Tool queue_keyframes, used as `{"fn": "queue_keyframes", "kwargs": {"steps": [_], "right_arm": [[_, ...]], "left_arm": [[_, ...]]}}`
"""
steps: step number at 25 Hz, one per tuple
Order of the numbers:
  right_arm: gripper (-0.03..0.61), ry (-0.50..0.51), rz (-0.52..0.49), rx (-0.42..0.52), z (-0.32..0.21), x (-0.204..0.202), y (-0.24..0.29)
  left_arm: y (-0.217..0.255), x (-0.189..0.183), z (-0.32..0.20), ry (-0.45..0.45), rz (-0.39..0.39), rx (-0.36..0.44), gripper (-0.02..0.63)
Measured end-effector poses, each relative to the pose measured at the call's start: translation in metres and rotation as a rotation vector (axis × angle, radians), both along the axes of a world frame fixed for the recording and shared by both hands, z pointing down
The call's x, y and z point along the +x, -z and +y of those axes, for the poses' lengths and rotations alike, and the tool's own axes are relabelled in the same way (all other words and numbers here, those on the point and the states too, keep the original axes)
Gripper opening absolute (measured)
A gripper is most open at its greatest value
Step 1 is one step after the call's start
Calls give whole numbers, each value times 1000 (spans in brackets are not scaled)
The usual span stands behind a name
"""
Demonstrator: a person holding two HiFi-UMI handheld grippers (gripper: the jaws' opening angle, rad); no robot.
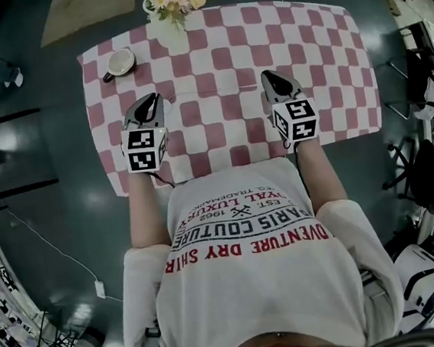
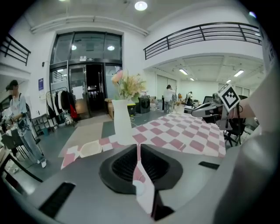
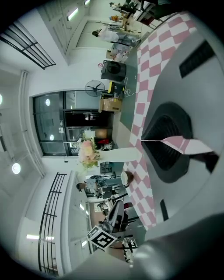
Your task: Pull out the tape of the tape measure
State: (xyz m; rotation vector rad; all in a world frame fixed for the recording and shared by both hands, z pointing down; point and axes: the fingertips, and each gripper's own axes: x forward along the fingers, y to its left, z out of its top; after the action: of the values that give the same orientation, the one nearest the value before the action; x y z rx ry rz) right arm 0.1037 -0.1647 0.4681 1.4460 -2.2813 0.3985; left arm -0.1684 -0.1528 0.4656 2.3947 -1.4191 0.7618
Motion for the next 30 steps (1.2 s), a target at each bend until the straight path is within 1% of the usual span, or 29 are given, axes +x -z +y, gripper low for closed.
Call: {"fn": "queue_keyframes", "kwargs": {"steps": [5, 8, 11, 14, 16, 17, 22, 30], "right_arm": [[28, 32, -16, 105, 3, -10, 38], [28, 46, -34, 178, 5, -16, 64], [28, 54, -39, 256, 9, -20, 88], [28, 63, -45, 318, 13, -25, 109], [28, 74, -56, 339, 15, -29, 120], [28, 77, -61, 349, 16, -31, 124], [28, 78, -81, 380, 19, -36, 136], [28, 82, -67, 362, 21, -39, 130]], "left_arm": [[41, 11, 3, -23, 1, 116, 23], [69, 16, 4, -28, 8, 206, 21], [104, 18, 6, -24, 32, 326, 18], [132, 20, 10, -35, 83, 398, 18], [146, 21, 13, -50, 117, 425, 17], [152, 22, 15, -60, 122, 440, 17], [170, 26, 18, -99, 122, 494, 17], [167, 22, 19, -98, 128, 483, 17]]}}
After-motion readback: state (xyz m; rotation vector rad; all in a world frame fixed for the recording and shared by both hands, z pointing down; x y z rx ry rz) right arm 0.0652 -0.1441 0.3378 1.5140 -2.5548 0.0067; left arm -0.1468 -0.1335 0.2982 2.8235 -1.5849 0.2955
